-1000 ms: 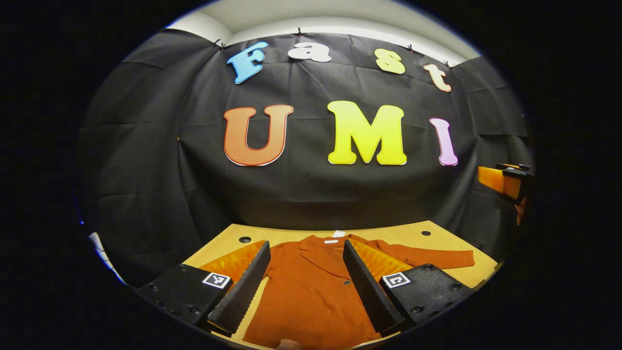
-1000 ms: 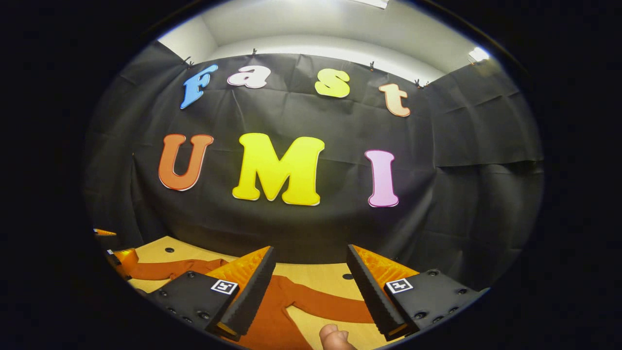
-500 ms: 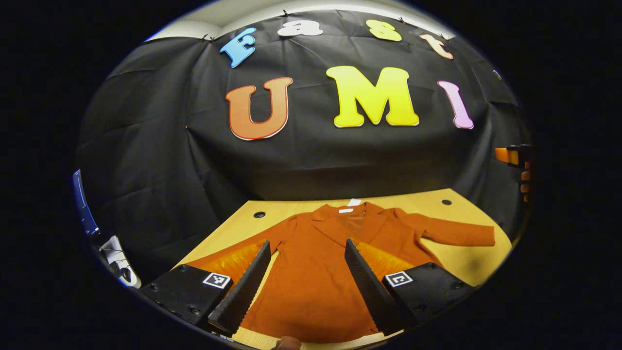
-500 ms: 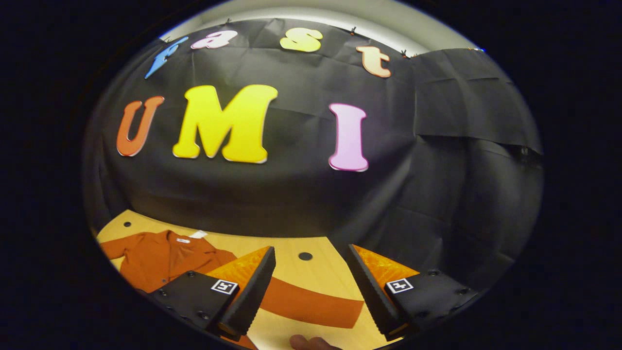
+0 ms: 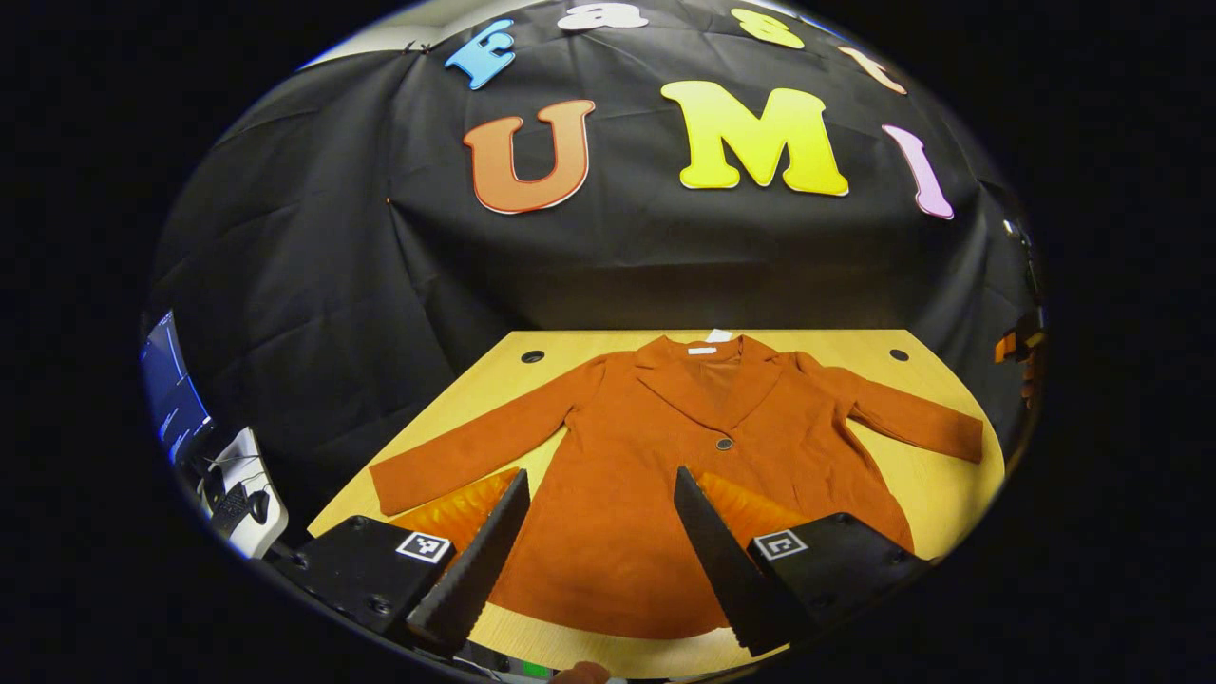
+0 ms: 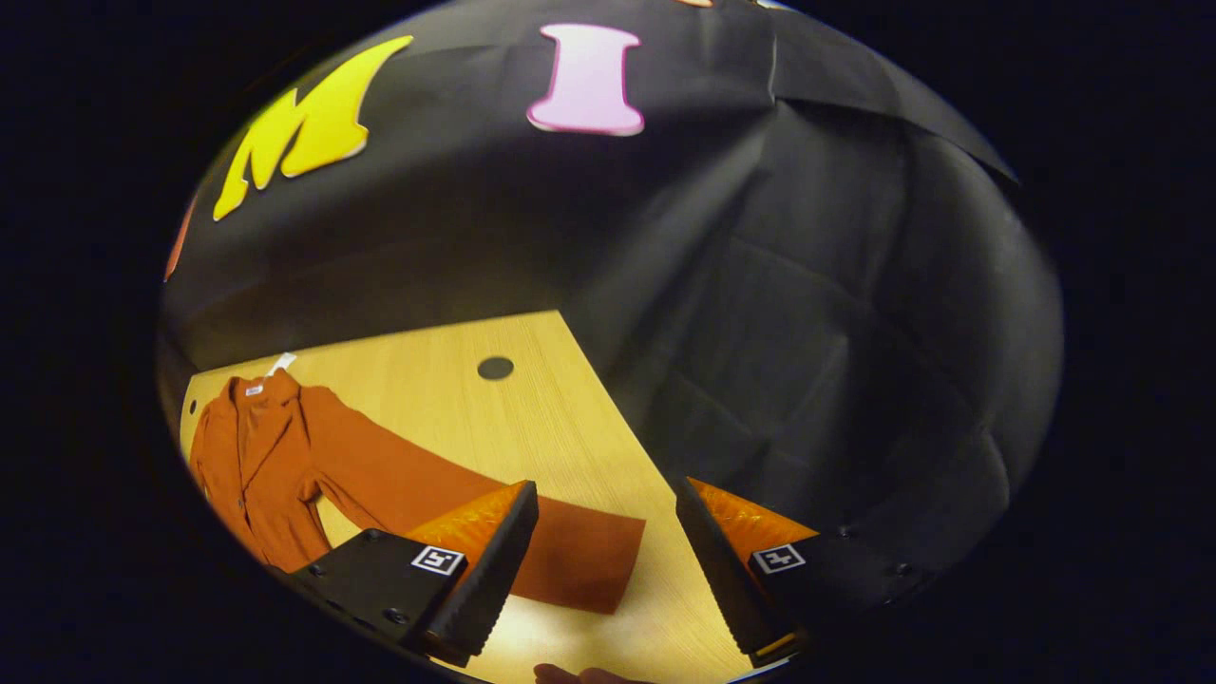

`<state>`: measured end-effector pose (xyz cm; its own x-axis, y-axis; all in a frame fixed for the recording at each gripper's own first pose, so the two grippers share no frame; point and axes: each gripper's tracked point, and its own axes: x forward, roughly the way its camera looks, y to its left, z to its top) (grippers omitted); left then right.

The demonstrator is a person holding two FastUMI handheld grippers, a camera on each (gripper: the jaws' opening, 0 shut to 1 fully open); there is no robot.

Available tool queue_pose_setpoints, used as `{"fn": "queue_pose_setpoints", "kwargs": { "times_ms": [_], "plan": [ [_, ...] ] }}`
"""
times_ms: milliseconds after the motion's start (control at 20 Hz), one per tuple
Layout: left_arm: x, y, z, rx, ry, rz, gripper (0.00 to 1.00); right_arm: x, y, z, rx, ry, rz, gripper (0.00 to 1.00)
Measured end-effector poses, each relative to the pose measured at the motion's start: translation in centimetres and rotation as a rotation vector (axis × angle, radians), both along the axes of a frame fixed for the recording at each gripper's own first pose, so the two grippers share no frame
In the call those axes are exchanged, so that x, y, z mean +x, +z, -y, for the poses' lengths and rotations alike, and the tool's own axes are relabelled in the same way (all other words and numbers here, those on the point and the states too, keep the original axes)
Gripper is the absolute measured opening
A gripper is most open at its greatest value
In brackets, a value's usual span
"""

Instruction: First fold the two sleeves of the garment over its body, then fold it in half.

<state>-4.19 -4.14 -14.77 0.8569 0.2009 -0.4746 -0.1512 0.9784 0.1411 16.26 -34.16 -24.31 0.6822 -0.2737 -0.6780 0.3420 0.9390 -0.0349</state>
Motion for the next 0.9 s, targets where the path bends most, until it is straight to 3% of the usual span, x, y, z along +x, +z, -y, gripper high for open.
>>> {"fn": "queue_pose_setpoints", "kwargs": {
  "times_ms": [150,250,450,650,750,800,900],
  "plan": [
    [-1.2,-0.1,0.5,0.008,-0.002,-0.041,0.99,-1.0,-5.6,-1.3,0.273,-0.027,-0.178,0.94],
    [-2.1,-0.4,0.8,0.013,-0.005,-0.068,0.99,-1.7,-8.2,-1.6,0.429,-0.099,-0.279,0.94],
    [-3.0,-0.9,1.0,0.032,-0.012,-0.096,0.99,-1.4,-11.5,1.2,0.471,-0.172,-0.352,0.94],
    [-3.6,-1.3,1.0,0.018,0.013,-0.122,0.99,-2.1,-12.6,-0.6,0.662,-0.221,-0.453,0.9],
    [-3.9,-1.3,1.0,0.02,0.018,-0.127,0.99,-1.6,-12.6,0.0,0.659,-0.224,-0.449,0.88],
    [-4.0,-1.2,1.0,0.024,0.021,-0.126,0.99,-1.5,-13.0,0.2,0.643,-0.21,-0.46,0.83],
    [-4.4,-1.2,0.9,0.028,0.028,-0.13,0.99,-1.0,-12.6,-0.7,0.712,-0.214,-0.473,0.76]
  ]
}}
